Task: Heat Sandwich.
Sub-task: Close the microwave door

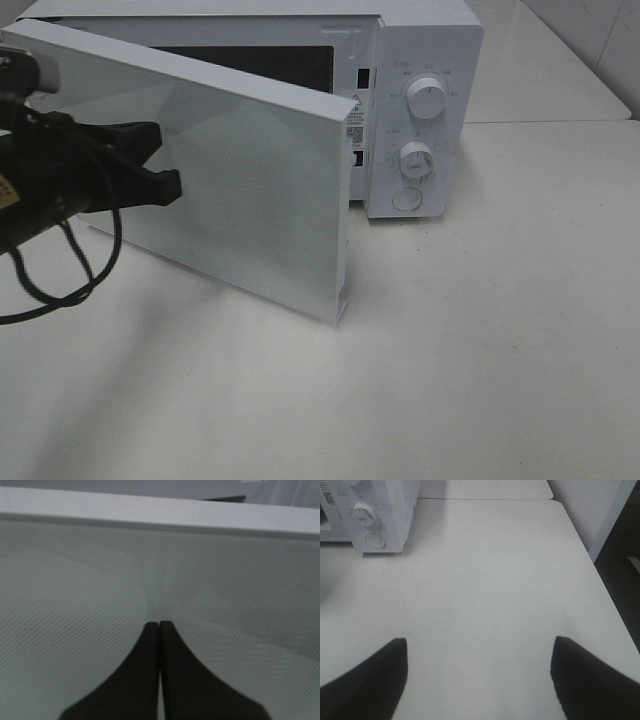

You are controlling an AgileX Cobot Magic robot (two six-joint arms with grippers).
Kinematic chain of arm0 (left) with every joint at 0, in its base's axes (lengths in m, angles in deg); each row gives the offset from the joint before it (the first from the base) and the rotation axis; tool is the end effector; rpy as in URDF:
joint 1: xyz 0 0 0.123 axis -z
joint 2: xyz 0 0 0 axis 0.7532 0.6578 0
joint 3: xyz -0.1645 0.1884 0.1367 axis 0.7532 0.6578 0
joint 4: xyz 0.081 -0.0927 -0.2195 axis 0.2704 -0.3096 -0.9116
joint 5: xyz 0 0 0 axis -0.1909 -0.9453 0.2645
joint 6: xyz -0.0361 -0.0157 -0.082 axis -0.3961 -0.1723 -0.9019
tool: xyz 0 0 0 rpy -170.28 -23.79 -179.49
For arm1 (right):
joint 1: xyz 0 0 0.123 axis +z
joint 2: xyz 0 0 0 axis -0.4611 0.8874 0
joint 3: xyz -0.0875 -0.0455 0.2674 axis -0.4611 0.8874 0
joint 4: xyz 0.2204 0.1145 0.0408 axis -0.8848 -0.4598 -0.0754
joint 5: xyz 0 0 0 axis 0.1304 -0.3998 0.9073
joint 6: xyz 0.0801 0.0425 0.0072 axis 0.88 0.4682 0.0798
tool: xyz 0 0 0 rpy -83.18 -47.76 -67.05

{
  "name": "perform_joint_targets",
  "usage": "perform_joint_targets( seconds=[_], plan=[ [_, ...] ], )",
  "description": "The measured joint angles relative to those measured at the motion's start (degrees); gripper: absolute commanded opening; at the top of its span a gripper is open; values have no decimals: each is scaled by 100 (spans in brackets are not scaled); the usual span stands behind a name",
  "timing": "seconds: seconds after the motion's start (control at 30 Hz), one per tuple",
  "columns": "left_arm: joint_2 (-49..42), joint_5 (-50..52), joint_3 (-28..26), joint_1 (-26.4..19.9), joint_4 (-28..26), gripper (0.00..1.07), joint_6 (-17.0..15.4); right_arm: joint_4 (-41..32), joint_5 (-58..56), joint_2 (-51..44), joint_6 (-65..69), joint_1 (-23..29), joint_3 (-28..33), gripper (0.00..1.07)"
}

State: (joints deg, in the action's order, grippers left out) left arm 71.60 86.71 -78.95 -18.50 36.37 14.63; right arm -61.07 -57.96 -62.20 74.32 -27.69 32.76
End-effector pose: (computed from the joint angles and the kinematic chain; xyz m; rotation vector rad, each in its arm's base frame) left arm 0.2523 -0.1429 0.1833 0.3643 1.7515 -0.4001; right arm -0.0031 -0.0059 0.2818 0.0375 1.9806 -0.0725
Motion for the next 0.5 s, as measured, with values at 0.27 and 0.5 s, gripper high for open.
perform_joint_targets(
  seconds=[0.27, 0.5],
  plan=[
    [642, 6, -848, 699, -814, 0, 407, 0, 0, 0, 0, 0, 0, 76],
    [1272, -6, -1799, 1089, -1232, 0, 699, 0, 0, 0, 0, 0, 0, 76]
  ],
)
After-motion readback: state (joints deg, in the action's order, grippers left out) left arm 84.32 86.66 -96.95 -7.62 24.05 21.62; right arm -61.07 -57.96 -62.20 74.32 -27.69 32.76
